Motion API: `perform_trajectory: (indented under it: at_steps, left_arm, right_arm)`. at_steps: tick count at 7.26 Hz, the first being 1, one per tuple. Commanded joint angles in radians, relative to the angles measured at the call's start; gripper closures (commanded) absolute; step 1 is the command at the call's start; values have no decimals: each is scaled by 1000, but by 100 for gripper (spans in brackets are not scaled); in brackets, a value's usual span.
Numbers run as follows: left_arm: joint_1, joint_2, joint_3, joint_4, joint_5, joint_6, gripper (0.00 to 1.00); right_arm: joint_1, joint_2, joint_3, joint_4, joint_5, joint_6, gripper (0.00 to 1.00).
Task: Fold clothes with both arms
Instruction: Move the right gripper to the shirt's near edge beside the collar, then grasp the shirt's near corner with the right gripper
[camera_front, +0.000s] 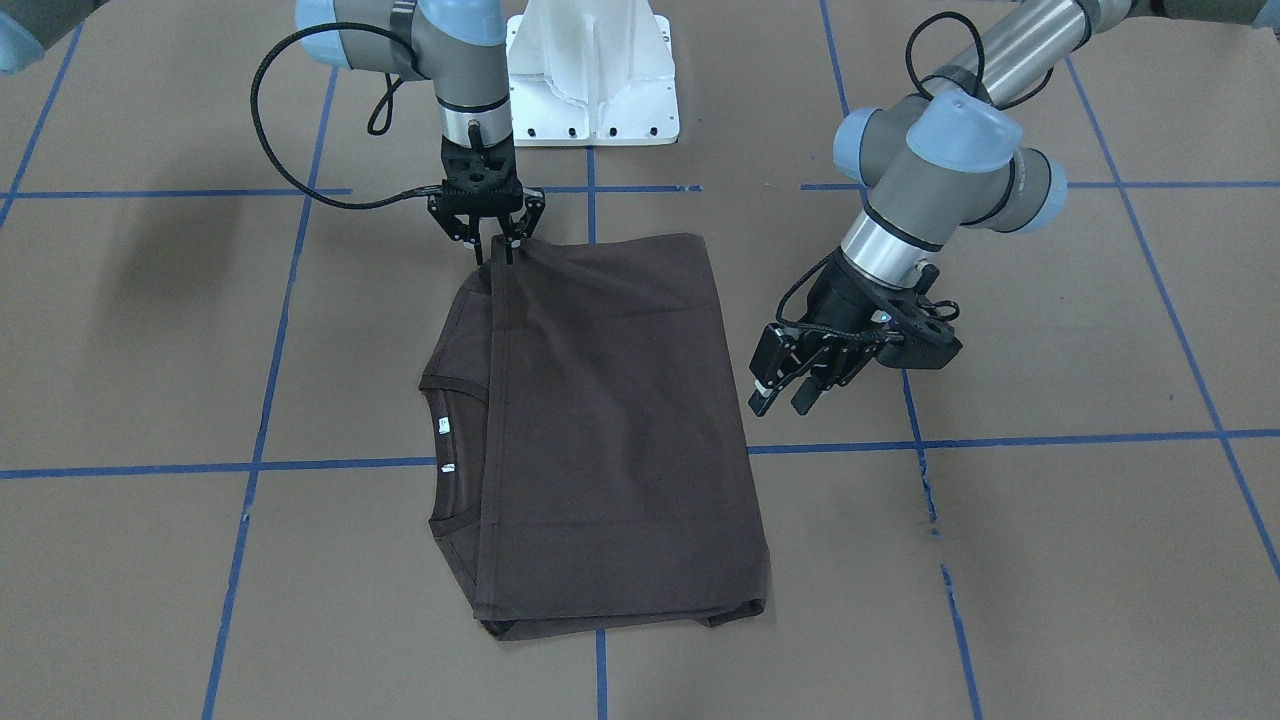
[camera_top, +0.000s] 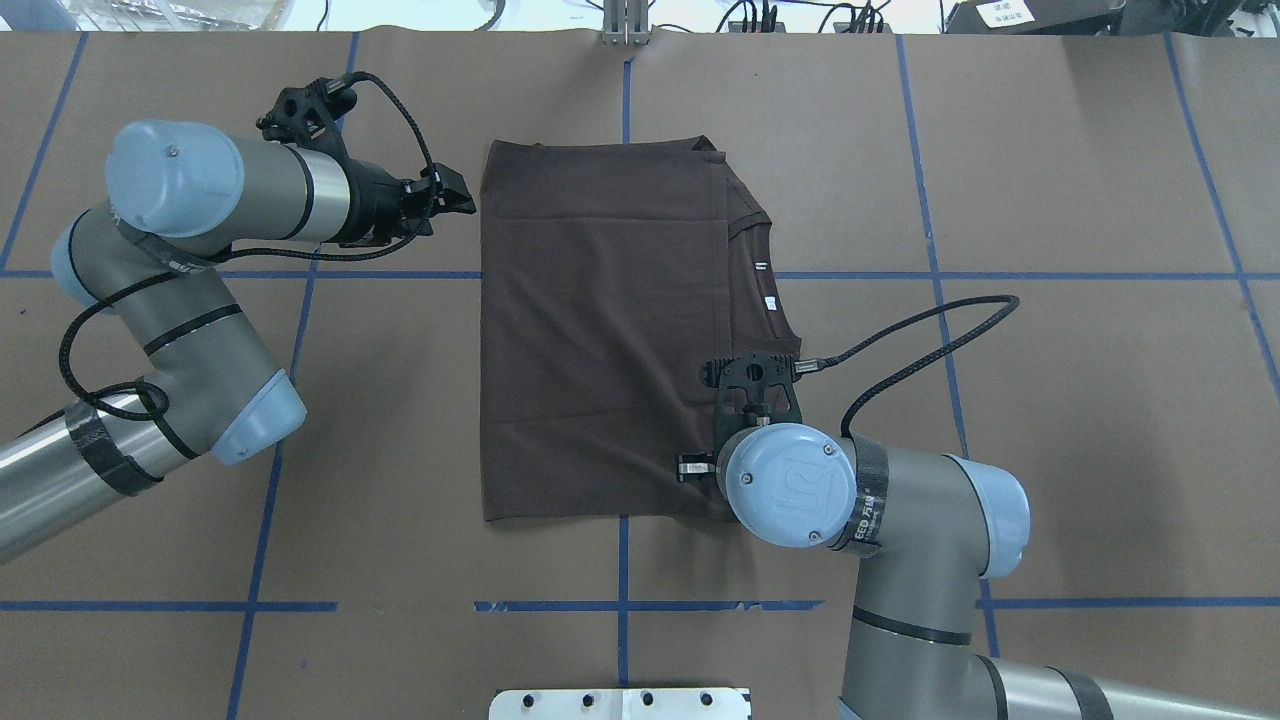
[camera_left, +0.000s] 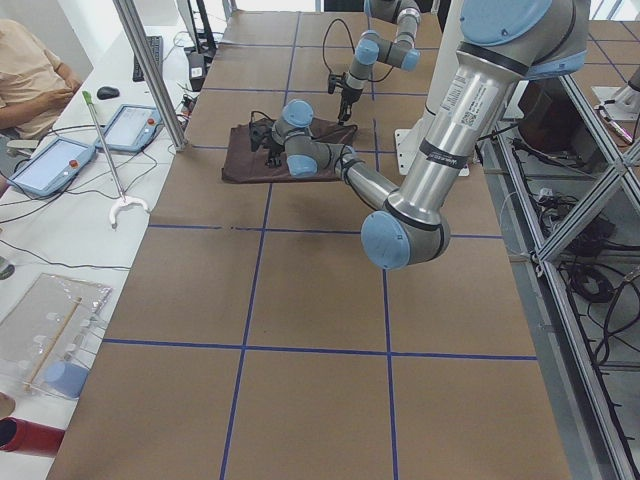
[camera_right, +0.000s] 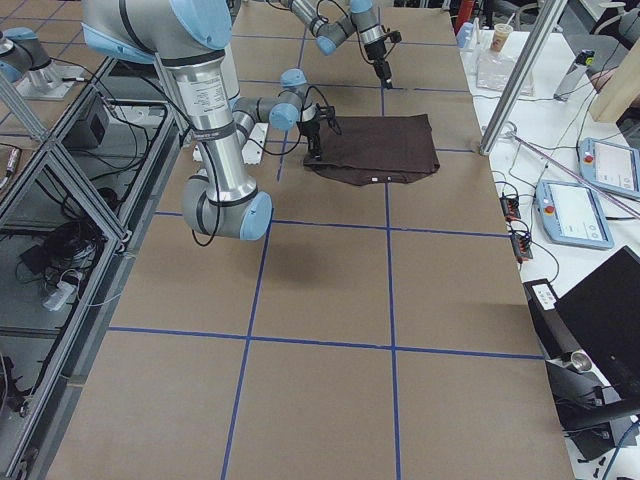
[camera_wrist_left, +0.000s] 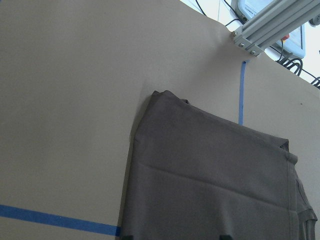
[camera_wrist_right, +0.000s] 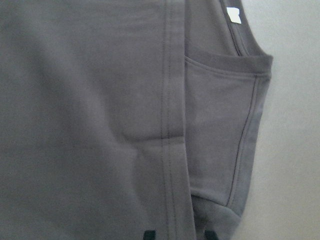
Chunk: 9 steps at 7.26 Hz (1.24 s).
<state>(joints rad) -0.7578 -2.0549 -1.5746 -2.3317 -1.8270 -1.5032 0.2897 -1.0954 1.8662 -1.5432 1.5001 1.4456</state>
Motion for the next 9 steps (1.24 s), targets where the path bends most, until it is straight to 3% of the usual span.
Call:
perform_trajectory:
  at_steps: [1, 3, 5, 9]
  left_arm:
    - [0, -2, -2, 2, 0, 0, 34]
    - [0, -2, -4, 3, 0, 0, 34]
    - [0, -4, -8, 8, 2, 0, 34]
    - [0, -4, -7, 9, 2, 0, 34]
  right_arm:
    - [-17, -14, -26, 91, 0, 322, 56]
    - [-27, -17, -19, 80, 0, 441, 52]
    - [-38, -49, -18, 81, 0, 518, 38]
    - [-43, -46, -30, 81, 0, 549, 45]
